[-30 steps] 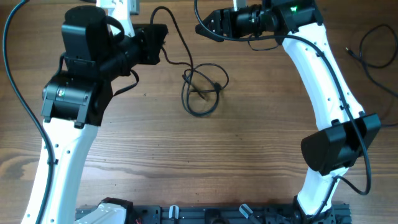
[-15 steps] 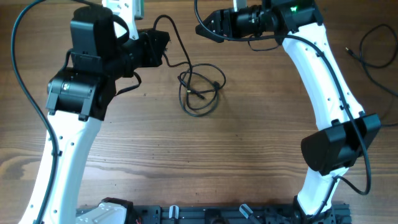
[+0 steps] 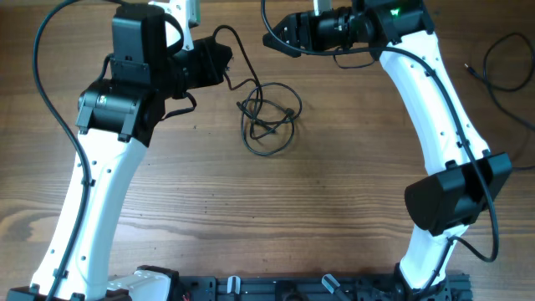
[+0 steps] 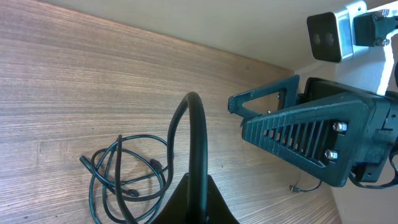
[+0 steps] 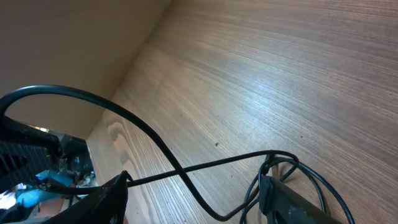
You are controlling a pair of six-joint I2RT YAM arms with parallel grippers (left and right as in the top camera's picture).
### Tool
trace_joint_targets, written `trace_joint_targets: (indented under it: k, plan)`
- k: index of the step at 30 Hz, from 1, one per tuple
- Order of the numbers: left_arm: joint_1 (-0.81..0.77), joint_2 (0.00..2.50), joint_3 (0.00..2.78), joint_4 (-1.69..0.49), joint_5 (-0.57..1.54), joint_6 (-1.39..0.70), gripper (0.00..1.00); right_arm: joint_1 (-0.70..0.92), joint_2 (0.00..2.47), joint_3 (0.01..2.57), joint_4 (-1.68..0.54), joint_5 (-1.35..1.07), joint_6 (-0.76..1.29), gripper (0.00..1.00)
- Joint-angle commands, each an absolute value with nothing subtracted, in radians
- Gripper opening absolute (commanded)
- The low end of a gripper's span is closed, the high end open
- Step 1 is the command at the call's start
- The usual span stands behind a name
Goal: Untangle cables
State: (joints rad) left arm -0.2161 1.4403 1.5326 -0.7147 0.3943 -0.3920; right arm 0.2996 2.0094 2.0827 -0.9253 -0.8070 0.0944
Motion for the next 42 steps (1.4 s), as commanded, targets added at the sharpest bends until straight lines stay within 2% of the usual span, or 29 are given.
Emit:
trace_joint_targets:
  k: [1,7,12,19,23,25,26,27,30,32,33,34,36,37,38,39,42]
  plan:
    - [-0.221,1.444,1.538,-0.696,0.447,-0.405,0.04,0.300,2.025,2.080,-0.908,-0.803,0.104,0.69]
    - [-0.209,1.440,1.538,-0.601,0.528,-0.435,0.04,0.307,2.025,2.080,-0.882,-0.971,-0.024,0.69]
    - [-0.202,1.436,1.538,-0.526,0.624,-0.506,0.04,0.339,2.025,2.080,-0.882,-0.963,-0.129,0.70]
    - [-0.152,1.399,1.538,-0.447,0.745,-0.611,0.04,0.369,2.025,2.079,-0.846,-0.963,-0.127,0.68]
    - [-0.152,1.381,1.538,-0.361,0.835,-0.681,0.04,0.400,2.025,2.079,-0.786,-0.933,-0.065,0.61]
    - [-0.152,1.376,1.538,-0.343,0.840,-0.697,0.04,0.407,2.025,2.079,-0.773,-0.873,-0.015,0.50]
    - [-0.151,1.374,1.538,-0.344,0.824,-0.696,0.04,0.406,2.025,2.079,-0.771,-0.831,0.035,0.38]
    - [-0.147,1.374,1.538,-0.349,0.810,-0.696,0.04,0.404,2.025,2.079,-0.772,-0.801,0.070,0.31]
    - [-0.121,1.375,1.538,-0.440,0.674,-0.677,0.04,0.381,2.017,2.079,-0.782,-0.784,0.115,0.19]
    - [-0.107,1.375,1.538,-0.514,0.562,-0.678,0.04,0.355,2.000,2.079,-0.801,-0.780,0.143,0.08]
    - [-0.103,1.375,1.538,-0.553,0.504,-0.678,0.10,0.343,1.990,2.079,-0.811,-0.773,0.160,0.05]
    - [-0.102,1.375,1.538,-0.590,0.441,-0.678,0.27,0.332,1.976,2.079,-0.827,-0.754,0.172,0.05]
    - [-0.102,1.375,1.538,-0.663,0.324,-0.678,0.71,0.321,1.941,2.080,-0.862,-0.693,0.187,0.05]
    - [-0.102,1.375,1.538,-0.690,0.286,-0.678,0.87,0.321,1.927,2.081,-0.872,-0.669,0.186,0.05]
    - [-0.102,1.377,1.538,-0.706,0.267,-0.677,0.95,0.321,1.913,2.083,-0.877,-0.653,0.187,0.04]
    - [-0.102,1.380,1.537,-0.738,0.235,-0.675,1.00,0.321,1.878,2.092,-0.883,-0.639,0.187,0.04]
    - [-0.106,1.407,1.537,-0.796,0.234,-0.609,1.00,0.312,1.816,2.143,-0.875,-0.640,0.226,0.04]
